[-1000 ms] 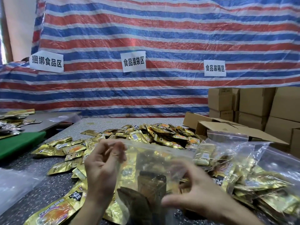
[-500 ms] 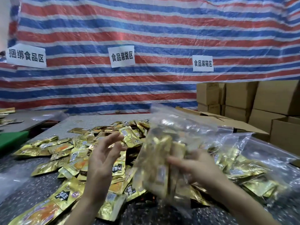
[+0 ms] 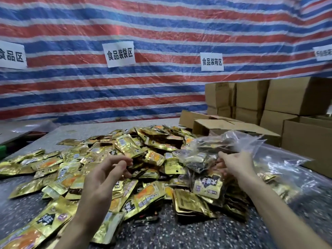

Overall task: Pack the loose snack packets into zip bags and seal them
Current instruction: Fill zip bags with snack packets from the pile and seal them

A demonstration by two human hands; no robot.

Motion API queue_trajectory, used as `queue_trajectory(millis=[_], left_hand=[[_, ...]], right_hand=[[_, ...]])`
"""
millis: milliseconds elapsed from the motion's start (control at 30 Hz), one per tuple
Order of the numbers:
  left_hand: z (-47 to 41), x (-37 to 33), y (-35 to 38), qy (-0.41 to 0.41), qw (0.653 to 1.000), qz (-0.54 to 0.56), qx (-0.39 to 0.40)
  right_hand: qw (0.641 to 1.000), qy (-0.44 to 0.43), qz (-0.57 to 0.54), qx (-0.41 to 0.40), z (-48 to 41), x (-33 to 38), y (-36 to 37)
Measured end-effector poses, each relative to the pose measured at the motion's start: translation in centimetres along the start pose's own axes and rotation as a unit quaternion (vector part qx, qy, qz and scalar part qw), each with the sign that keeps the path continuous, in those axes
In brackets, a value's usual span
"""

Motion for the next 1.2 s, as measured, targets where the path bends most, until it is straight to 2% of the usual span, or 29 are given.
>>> queue_trajectory(millis=[100,167,267,367,533,600,733,833,933,967,1067,1133,1200], left_hand=[[0.0,-0.4,0.3,0.010,1.000,-0.017,0.006],[0.1,-0.5,0.5,0.014,1.000,-0.026,0.008],[0.1,-0.6,0.8,0.014,0.999,-0.043,0.014],[0.2,-0.5,0.7,0.013,0.998,-0.063,0.012],[0.4,-0.7,0.2,0.055,0.981,-0.186,0.022],[0.3,-1.6,-0.1,0.099,0.956,-0.275,0.028],[-0.2,-3.9,-2.3,0.129,0.926,-0.355,0.000],[-0.6,-3.4,-5.8,0.038,0.875,-0.482,-0.023],[0.0,-1.6,-10.6,-0.084,0.831,-0.548,-0.056],[0.3,-0.7,-12.4,-0.132,0.801,-0.580,-0.069],[1.7,2.0,-18.2,-0.316,0.671,-0.666,-0.085],[3.3,3.4,-21.9,-0.420,0.628,-0.646,-0.107],[5.2,4.3,-24.6,-0.486,0.608,-0.616,-0.124]], right_hand=[[0.992,-0.075,0.098,0.015,2.1,1.0,1.8],[0.980,-0.138,0.125,0.071,4.0,2.4,4.3],[0.949,-0.232,0.107,0.183,7.3,5.0,8.8],[0.918,-0.306,0.046,0.247,9.9,6.4,12.3],[0.889,-0.389,-0.016,0.242,11.3,4.3,14.3],[0.886,-0.387,-0.021,0.255,11.2,3.4,14.1],[0.877,-0.393,-0.020,0.275,11.4,2.9,13.4],[0.878,-0.387,-0.040,0.278,11.7,3.2,13.2],[0.876,-0.388,-0.044,0.282,12.2,3.4,13.3],[0.876,-0.388,-0.046,0.283,12.2,3.5,13.3],[0.875,-0.384,-0.048,0.290,12.1,3.3,13.4],[0.874,-0.381,-0.045,0.297,11.9,3.1,13.5],[0.873,-0.379,-0.047,0.303,11.8,2.9,13.6]])
Point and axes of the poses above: each hand's wrist, its own z-axis away from the middle knuckle, its own y-axis out of the palm, x = y × z, the point moved 4 cm from there along -z, towards the middle knuckle, and after that the axes turned 8 degrees about x, right-handed, at the moved point
